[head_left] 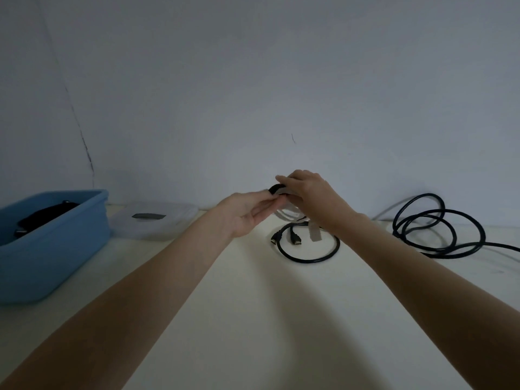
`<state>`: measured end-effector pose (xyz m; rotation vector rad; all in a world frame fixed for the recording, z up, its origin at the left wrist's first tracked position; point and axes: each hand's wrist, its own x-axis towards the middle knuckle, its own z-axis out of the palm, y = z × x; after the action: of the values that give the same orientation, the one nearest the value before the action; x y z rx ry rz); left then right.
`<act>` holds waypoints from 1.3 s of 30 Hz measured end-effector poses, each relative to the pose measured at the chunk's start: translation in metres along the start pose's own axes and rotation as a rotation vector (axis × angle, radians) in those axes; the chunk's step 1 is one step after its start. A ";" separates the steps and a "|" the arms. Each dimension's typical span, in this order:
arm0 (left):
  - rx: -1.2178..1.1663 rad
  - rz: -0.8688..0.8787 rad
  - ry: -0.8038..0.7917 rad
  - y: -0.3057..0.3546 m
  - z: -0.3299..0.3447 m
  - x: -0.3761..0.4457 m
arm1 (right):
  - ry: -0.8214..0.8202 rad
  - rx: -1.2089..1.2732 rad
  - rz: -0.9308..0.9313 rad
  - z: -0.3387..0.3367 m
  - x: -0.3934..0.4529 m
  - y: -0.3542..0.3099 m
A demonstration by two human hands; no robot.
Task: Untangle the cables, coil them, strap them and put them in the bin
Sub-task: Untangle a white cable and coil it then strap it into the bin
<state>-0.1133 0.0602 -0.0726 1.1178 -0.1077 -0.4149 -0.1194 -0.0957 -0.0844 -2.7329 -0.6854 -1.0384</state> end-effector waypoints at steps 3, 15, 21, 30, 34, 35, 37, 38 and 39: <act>0.331 0.285 0.067 0.010 -0.006 0.000 | -0.148 0.244 0.187 -0.009 -0.005 0.000; 0.890 0.075 -0.356 0.015 -0.005 0.006 | -0.095 0.955 0.433 -0.019 -0.015 -0.014; 0.685 0.124 -0.277 0.005 0.001 0.007 | 0.100 0.962 0.513 -0.011 -0.007 -0.014; 0.716 0.134 -0.214 0.002 0.007 0.004 | 0.225 0.532 0.386 -0.004 -0.007 -0.017; 0.679 0.168 -0.139 0.003 0.009 0.007 | 0.217 0.516 0.422 0.000 -0.004 -0.017; 0.664 0.153 -0.122 0.004 0.008 0.007 | 0.209 0.504 0.432 0.002 -0.004 -0.017; 0.697 0.134 -0.111 0.008 0.007 0.005 | 0.187 0.466 0.433 0.005 -0.004 -0.017; 0.751 0.135 -0.115 0.009 0.007 0.005 | 0.162 0.424 0.422 0.006 -0.004 -0.016; 0.810 0.132 -0.118 0.009 0.006 0.004 | 0.129 0.367 0.406 0.005 -0.004 -0.016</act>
<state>-0.1087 0.0564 -0.0622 1.8677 -0.4817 -0.3207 -0.1261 -0.0817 -0.0913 -2.3277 -0.2500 -0.8804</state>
